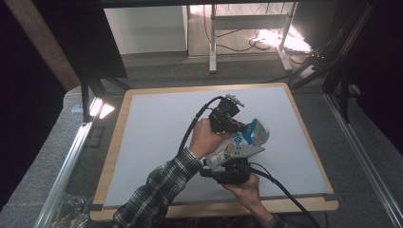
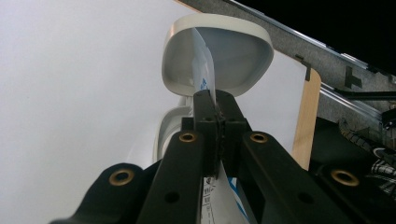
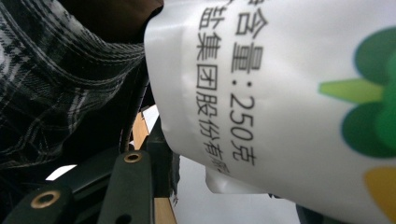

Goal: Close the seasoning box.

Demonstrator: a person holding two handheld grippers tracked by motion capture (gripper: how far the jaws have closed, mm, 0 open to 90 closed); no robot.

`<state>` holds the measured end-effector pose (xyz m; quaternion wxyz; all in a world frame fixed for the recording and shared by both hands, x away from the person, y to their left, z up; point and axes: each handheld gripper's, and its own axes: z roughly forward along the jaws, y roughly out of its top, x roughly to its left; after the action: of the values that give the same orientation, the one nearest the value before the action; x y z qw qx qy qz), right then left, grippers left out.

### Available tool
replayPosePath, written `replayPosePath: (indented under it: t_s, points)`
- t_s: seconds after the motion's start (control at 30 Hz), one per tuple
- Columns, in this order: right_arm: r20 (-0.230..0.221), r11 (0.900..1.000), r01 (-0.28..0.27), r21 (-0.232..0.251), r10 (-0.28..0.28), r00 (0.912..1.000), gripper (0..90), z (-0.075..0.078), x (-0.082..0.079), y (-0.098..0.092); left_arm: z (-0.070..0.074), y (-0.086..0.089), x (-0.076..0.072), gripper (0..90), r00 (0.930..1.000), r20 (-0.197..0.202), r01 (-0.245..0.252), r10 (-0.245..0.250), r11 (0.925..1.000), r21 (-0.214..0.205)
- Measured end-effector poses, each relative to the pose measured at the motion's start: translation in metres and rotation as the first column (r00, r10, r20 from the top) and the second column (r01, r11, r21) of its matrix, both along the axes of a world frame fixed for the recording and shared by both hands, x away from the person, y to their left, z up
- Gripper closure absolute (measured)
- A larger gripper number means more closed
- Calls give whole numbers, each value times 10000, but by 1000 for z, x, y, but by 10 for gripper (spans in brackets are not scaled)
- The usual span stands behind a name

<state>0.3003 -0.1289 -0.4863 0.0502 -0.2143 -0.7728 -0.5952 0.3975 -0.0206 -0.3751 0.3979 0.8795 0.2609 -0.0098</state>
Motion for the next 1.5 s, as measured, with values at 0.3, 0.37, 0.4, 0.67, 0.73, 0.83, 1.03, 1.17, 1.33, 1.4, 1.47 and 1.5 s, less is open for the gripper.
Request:
replayPosePath:
  t_s: [0.3,0.37,0.4,0.67,0.73,0.83,1.03,1.17,1.33,1.4,1.47,1.5]
  points:
    - [-41,10000,30,67,-30,10000,545,1,0,0,1,-1,1,892,10000,-56,10,-10,10000,16]
    - [-43,10000,28,70,-28,10000,544,1,0,0,1,-1,1,892,10000,-58,10,-9,10000,24]
    - [-37,10000,31,69,-31,10000,544,1,0,0,1,-1,1,891,10000,-64,6,-6,10000,19]
    - [-46,9999,45,99,-45,10000,544,2,0,0,2,-2,1,892,10000,-63,70,-69,9999,102]
    - [-61,9999,48,110,-47,10000,543,2,0,0,2,-2,1,892,9999,-67,79,-78,9999,122]
    - [-81,9999,48,129,-47,10000,542,2,0,0,2,-2,1,891,9999,-68,82,-81,9999,130]
    - [-102,9999,43,163,-41,9999,541,3,0,1,3,-2,1,891,9999,-70,76,-76,9999,128]
    - [-111,9998,49,177,-47,9999,540,3,0,1,3,-2,1,892,10000,-77,64,-63,9999,117]
    - [-114,9998,47,186,-44,9999,539,3,0,2,3,-2,1,892,10000,-79,62,-61,9999,121]
    - [-108,9998,45,196,-43,9999,539,3,0,2,3,-2,1,891,9999,-79,70,-69,9999,131]
    - [-104,9998,45,207,-42,9999,539,3,0,2,4,-2,2,891,9999,-63,128,-127,9997,189]
    - [-100,9998,46,214,-44,9999,539,4,0,2,4,-2,2,891,9999,-59,142,-141,9997,183]
